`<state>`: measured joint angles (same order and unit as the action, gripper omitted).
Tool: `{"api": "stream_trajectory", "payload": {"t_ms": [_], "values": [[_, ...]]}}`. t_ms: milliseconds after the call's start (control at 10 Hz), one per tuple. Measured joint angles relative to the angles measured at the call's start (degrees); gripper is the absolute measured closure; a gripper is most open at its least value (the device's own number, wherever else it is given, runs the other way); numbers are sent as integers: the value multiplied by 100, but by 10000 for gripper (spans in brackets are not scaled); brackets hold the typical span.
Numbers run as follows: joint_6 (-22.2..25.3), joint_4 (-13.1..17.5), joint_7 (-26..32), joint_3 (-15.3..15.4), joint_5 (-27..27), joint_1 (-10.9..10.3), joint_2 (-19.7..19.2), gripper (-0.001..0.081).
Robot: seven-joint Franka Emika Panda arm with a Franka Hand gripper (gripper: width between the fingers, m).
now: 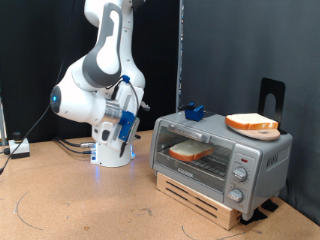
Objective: Make a piece of toast with the oven
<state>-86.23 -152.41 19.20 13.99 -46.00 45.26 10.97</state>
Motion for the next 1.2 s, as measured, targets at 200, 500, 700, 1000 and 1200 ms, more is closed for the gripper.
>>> {"api": "stream_trajectory", "payload": {"t_ms": [200, 500, 700, 1000, 1200], "values": [[-183, 244, -334, -62, 22, 127, -376, -1], [184, 419, 101, 73, 246, 47, -478, -1], [414, 924, 183, 311, 506, -106, -890, -1], [-85, 1399, -130, 506, 232, -240, -1418, -1], [-740, 1612, -306, 602, -60, -325, -1658, -1]]}}
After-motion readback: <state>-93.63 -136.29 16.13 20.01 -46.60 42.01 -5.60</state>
